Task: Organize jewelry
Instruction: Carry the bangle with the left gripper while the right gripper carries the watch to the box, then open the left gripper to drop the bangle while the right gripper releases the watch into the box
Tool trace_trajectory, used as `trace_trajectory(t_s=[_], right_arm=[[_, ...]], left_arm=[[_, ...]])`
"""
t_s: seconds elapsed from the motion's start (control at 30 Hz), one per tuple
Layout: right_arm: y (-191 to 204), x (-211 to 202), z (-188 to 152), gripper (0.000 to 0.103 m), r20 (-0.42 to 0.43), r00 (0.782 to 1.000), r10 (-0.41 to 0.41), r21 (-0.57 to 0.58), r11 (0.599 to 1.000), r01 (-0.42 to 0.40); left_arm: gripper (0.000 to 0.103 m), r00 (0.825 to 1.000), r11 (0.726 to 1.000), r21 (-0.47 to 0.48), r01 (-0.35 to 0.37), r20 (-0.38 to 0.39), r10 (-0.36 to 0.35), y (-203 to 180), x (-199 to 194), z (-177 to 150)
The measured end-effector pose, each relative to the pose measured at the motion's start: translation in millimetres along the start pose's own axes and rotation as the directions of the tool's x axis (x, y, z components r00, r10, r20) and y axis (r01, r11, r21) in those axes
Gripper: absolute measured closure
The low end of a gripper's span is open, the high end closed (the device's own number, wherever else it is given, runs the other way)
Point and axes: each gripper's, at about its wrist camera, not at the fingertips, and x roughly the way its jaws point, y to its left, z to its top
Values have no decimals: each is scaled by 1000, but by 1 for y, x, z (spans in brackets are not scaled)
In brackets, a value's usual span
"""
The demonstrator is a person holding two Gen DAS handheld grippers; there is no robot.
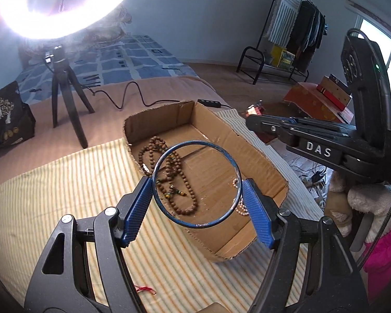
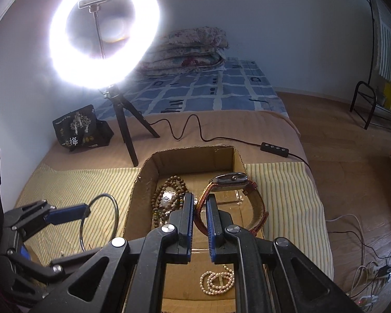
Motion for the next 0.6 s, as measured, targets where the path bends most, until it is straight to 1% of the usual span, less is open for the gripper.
trace_trajectory(t_s=[0.33,0.4,0.43,0.47,0.5,0.53,0.57,0.6], right_arm=[[-4,13,3,96,-13,1000,16,17,1000,-16],[-4,13,3,91,-9,1000,16,21,1000,-16],[-4,12,4,84,-6,1000,12,23,1000,-12],[-5,11,5,74,-1,1000,15,26,1000,-15],[-4,9,5,71,6,1000,18,27,999,-18],[-4,8,5,66,12,1000,14,28,1000,-14],[-5,6,5,55,18,1000,1,32,1000,-2],[-5,5,6,48,23,1000,-8,35,999,8]], left_arm=[[31,999,999,23,37,-24,-37,-14,12,-3],[31,999,998,30,49,-25,-48,-16,12,-4],[30,998,998,33,52,-27,-51,-17,13,-4],[30,998,998,35,54,-33,-53,-18,14,-4],[29,998,998,36,54,-41,-53,-19,15,-5],[28,997,998,38,54,-50,-52,-20,16,-5],[26,997,998,39,53,-54,-51,-20,17,-5],[25,997,998,40,50,-57,-48,-20,18,-6]])
